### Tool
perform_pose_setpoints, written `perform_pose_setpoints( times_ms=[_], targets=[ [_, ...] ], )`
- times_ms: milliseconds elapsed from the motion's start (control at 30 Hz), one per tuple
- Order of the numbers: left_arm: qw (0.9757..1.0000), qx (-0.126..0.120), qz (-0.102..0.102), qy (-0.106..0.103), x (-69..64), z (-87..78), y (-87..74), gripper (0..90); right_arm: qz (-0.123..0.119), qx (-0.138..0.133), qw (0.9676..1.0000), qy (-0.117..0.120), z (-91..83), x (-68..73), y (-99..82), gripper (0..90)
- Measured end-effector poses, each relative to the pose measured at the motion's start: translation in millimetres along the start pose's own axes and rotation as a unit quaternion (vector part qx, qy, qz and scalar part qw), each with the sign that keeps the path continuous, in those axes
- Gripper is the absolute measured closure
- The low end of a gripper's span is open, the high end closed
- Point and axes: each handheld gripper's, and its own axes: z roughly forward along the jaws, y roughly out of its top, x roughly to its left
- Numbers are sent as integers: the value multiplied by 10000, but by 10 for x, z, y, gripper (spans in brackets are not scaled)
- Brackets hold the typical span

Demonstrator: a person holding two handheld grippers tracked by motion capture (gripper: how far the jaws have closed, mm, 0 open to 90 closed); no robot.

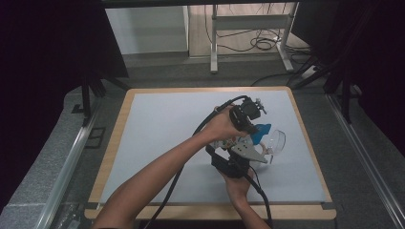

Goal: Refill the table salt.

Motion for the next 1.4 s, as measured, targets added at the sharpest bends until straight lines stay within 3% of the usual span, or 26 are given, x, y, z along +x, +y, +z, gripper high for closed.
perform_pose_setpoints(
  times_ms=[1400],
  targets=[
    [10000,-1,15,-18,-8,2,-10,900,-24,-29,10000,-16,-3,11,-3,501]
  ],
)
